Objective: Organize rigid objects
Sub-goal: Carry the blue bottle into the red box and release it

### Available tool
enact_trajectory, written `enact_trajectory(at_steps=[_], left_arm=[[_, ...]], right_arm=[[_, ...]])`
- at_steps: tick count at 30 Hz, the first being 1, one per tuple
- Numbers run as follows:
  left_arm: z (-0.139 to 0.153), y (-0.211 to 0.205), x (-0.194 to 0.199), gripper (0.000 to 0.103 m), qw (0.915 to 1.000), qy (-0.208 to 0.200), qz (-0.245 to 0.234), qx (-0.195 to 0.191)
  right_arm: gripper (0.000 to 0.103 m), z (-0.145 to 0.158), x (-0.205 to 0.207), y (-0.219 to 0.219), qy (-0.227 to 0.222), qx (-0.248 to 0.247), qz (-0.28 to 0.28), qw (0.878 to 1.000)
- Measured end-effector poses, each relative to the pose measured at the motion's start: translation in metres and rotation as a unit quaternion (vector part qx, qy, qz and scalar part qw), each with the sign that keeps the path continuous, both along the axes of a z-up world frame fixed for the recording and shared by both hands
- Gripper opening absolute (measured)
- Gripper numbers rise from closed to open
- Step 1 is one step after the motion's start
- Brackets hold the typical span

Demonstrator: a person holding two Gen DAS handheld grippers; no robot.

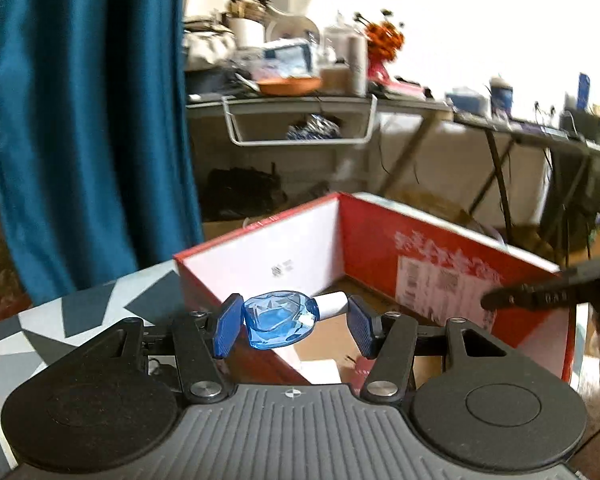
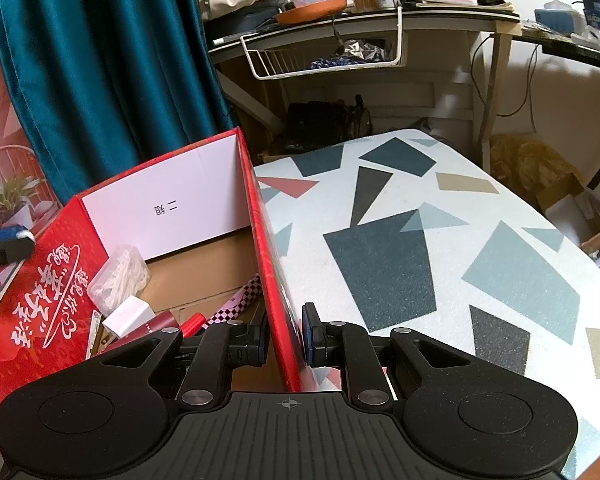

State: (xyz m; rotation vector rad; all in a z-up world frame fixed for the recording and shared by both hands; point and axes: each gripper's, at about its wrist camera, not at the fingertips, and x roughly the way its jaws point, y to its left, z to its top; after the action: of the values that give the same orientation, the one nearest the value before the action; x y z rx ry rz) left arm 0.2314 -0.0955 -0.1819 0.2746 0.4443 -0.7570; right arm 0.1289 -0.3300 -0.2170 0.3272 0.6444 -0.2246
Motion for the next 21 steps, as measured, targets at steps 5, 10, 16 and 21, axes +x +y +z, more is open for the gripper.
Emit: enact_trajectory(at_steps=[5,10,16,21], left_arm=[[-0.010,-0.009,0.004,0.059,0.9996,0.013,-0.020,0.014],[-0.013,-0.012,0.001,0.060,0.9989,0.019,-0.036,0.025],[-0.007,-0.004,0.000,0.073,0.9996,0.012,-0.026,0.004],[0.006,0.018,0.011,0.087,0.9991,0.005,0.025,-0.035]], right_arm=[[0.016,0.000,0.000,0.000,0.000,0.000,0.001,1.000],[0.015,-0.001,0.001,0.000,0.000,-0.001,0.001,1.000],[0.014,-0.001,0.000,0.000,-0.001,-0.002,-0.003,1.000],[0.014,-0.001,0.000,0.000,-0.001,-0.002,-0.002,1.000]])
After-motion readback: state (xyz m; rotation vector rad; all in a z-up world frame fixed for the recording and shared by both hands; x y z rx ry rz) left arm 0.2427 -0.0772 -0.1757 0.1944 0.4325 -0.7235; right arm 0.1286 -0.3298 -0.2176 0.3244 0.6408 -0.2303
